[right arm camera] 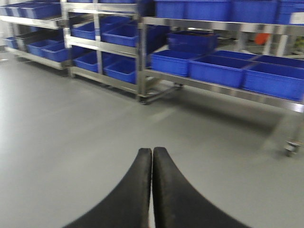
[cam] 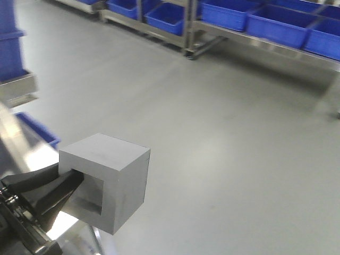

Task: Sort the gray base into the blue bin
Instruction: 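Drive the base through the aisle holding the block in the left gripper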

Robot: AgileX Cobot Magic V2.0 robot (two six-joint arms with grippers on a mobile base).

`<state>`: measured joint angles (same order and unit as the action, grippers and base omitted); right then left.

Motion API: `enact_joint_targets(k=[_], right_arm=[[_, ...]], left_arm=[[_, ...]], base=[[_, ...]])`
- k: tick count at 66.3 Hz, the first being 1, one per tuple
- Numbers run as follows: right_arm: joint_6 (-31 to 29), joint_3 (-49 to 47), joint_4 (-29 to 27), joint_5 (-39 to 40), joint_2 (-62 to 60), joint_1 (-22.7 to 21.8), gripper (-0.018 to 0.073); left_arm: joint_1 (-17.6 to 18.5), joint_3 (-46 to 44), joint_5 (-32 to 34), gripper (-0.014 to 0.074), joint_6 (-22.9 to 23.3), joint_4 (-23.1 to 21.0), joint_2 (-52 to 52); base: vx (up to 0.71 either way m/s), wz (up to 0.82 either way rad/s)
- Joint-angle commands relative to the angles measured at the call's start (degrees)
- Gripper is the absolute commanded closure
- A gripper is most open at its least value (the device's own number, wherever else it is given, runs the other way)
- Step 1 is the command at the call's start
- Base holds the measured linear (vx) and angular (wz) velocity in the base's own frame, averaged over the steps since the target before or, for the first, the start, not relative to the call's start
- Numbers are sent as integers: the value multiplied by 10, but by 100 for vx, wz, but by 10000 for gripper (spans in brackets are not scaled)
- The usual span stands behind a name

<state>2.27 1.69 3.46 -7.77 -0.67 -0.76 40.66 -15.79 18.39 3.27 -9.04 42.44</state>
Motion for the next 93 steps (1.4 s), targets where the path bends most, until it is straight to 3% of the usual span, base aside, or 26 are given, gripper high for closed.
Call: enact_joint_targets(k=[1, 59, 93], right_arm=[[-4, 9, 3, 45, -7, -2, 568], [-4, 9, 3, 45, -7, -2, 568], [-4, 9, 3, 45, -7, -2, 568]], left_arm=[[2, -19, 65, 602, 2, -2, -5], [2, -19, 65, 602, 2, -2, -5], [2, -19, 65, 602, 2, -2, -5]], base=[[1, -73], [8, -78], [27, -25]])
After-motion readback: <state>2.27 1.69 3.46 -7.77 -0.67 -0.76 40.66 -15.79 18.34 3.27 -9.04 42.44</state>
